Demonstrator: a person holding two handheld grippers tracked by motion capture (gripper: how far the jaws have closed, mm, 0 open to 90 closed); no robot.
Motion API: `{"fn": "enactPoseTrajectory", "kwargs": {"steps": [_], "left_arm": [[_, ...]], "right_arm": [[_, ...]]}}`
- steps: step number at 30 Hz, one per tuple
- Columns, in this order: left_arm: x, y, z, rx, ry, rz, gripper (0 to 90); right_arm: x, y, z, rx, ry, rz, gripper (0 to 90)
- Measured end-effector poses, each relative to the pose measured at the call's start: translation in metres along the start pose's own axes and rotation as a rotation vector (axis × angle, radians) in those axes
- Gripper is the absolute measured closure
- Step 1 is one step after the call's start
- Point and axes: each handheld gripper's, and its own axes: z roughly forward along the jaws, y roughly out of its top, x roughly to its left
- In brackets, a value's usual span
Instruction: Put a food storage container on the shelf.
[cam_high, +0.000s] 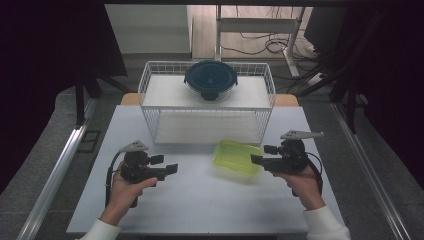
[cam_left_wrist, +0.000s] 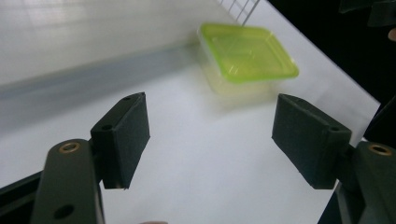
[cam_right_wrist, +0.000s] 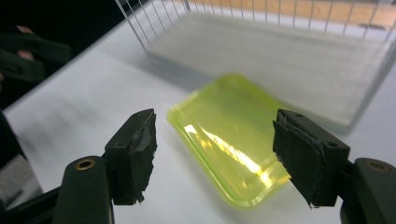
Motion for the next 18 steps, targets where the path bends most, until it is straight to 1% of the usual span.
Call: {"fn": "enactPoseTrajectory", "kwargs": {"steps": [1,3,5,7,11,14,16,18], "left_arm": [[-0.001,-0.001,0.001,0.008,0.016,0.015,26.9],[-0.003,-0.003,0.002,0.018,0.032,0.039,26.9],[-0.006,-0.005,0.002,0.03,0.037,0.065,26.8],[-0.01,-0.006,0.002,0.039,0.038,0.08,26.7],[-0.011,-0.006,0.002,0.049,0.044,0.08,26.6],[-0.013,-0.006,0.003,0.061,0.062,0.083,26.6],[-0.014,-0.006,0.003,0.062,0.062,0.076,26.7],[-0.015,-0.006,0.003,0.067,0.059,0.08,26.7]], "right_arm": [[-0.001,-0.004,0.002,0.015,-0.006,-0.001,30.4],[-0.003,-0.009,0.006,0.036,-0.016,-0.001,30.5],[-0.004,-0.013,0.009,0.05,-0.025,0.004,30.7],[-0.005,-0.015,0.012,0.062,-0.031,0.007,30.7],[-0.004,-0.021,0.012,0.074,-0.032,0.006,30.7],[-0.005,-0.024,0.011,0.082,-0.033,-0.001,30.7],[-0.006,-0.026,0.008,0.077,-0.032,0.008,30.7],[-0.007,-0.026,0.004,0.072,-0.037,0.014,30.7]]}}
